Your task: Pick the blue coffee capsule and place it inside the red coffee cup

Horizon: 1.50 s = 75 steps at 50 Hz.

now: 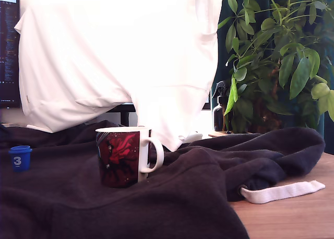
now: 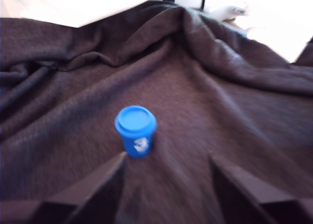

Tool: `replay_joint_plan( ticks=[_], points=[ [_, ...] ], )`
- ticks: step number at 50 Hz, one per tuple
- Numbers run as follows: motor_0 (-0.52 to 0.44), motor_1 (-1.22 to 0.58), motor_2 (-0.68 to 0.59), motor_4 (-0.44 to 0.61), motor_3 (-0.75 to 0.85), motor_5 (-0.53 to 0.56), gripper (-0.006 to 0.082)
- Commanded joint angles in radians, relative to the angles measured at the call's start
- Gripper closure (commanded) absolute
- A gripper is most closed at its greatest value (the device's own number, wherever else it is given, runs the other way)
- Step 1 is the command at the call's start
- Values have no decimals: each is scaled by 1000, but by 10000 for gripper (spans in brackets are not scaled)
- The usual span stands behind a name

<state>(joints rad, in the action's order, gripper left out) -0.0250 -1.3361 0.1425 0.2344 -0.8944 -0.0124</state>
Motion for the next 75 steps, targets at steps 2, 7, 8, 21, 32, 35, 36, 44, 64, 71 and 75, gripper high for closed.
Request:
replay_joint_plan(
  ticks=[2, 7, 8, 21, 32, 35, 36, 44, 64, 71, 75],
  points=[
    [-3, -99, 42, -18, -40, 35, 64],
    [-3, -209, 87, -37, -82, 47, 64],
    [-3, -232, 99, -37, -87, 47, 64],
    [-3, -443, 229, -30, -127, 49, 68],
    [-3, -507, 290, -30, -115, 55, 93],
    [-3, -511, 293, -29, -114, 66, 156],
    [-3, -511, 293, -29, -110, 66, 187],
    [-3, -511, 295, -25, -70, 92, 608],
    [-3, -509, 335, 137, -80, 8, 665],
    [-4, -494, 344, 273, -106, -83, 665],
    [-6, -476, 344, 391, -147, -164, 665]
  ],
)
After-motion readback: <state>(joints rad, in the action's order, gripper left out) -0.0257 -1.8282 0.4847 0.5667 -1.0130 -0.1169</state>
